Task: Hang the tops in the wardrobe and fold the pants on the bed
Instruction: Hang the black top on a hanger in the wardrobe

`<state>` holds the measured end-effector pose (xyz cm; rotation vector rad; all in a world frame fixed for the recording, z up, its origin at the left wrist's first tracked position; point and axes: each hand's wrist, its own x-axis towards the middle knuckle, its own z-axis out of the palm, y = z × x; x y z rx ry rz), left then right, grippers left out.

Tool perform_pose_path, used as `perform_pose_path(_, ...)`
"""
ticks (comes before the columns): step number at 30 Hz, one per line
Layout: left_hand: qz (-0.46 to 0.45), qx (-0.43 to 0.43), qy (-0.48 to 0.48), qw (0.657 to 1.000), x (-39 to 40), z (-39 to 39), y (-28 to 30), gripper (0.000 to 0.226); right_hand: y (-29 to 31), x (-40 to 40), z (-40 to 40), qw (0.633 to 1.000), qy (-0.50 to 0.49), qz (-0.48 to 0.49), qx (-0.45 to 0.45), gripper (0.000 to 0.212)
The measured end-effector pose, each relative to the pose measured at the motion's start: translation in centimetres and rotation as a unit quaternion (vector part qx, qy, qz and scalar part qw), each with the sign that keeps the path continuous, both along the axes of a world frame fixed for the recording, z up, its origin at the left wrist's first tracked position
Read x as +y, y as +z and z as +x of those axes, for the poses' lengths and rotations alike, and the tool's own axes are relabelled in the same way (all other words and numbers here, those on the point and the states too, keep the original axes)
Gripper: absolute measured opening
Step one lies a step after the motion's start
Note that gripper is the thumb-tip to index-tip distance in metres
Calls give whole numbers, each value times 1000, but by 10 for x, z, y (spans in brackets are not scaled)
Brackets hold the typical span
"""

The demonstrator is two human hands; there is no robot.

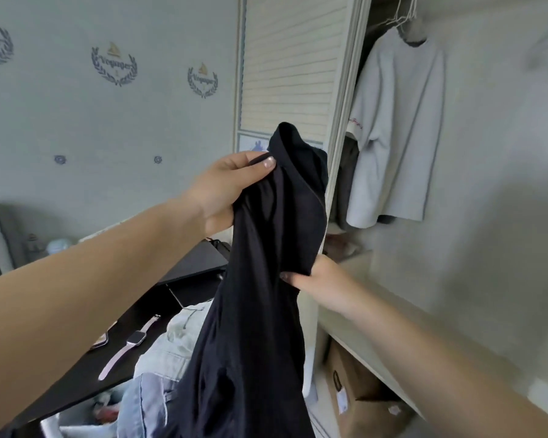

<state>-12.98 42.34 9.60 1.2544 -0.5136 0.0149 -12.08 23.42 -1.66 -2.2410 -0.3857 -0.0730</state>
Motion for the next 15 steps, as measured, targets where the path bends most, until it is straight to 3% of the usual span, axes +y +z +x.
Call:
perform_pose_path(5,10,7,-13,1000,-4,23,-11,12,16,-23,-24,985,-136,30,-97,7)
perform_pose_path(15,98,26,-32,994,-63,65,-75,13,54,-58,-72,950,-258,118,-128,22)
